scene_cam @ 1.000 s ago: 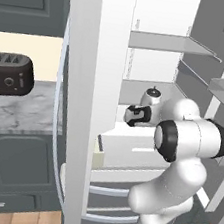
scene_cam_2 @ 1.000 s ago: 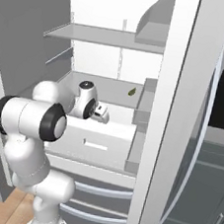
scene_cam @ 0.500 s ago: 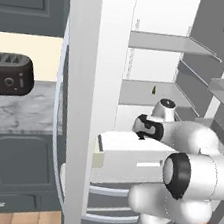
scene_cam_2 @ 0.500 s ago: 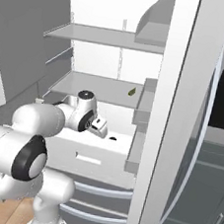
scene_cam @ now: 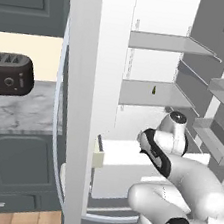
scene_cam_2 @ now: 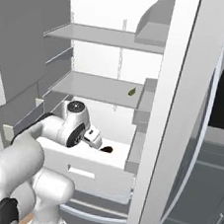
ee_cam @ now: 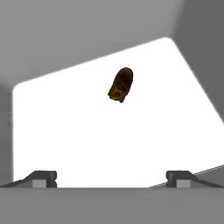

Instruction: Fully open the fridge drawer.

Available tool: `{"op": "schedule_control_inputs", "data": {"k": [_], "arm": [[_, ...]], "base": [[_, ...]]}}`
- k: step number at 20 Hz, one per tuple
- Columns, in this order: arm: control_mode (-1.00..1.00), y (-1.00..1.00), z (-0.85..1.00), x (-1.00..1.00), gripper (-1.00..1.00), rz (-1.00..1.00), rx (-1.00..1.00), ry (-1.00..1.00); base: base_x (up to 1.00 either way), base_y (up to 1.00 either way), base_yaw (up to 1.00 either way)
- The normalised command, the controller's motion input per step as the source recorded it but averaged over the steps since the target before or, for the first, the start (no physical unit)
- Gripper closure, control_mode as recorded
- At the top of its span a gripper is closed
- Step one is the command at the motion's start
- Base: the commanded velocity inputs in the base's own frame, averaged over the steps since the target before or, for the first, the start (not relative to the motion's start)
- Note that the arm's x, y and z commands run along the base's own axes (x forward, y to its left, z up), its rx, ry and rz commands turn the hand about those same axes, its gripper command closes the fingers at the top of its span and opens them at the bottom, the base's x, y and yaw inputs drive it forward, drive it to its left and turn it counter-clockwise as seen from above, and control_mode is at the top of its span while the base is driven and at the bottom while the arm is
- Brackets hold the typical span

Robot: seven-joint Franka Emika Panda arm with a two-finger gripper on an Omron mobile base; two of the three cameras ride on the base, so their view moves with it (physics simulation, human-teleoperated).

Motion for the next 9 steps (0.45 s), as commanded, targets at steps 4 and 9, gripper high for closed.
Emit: {"op": "schedule_control_inputs", "data": {"k": [4,9], "arm": [[-1.0,0.0,0.95,-0.2,-1.0,-0.05,0.13,-0.32],[-1.0,0.0,1.0,-0.33,-1.0,-0.09,0.13,-0.38]], "base": [[0.0,0.0,0.0],[0.0,0.0,0.0]]}}
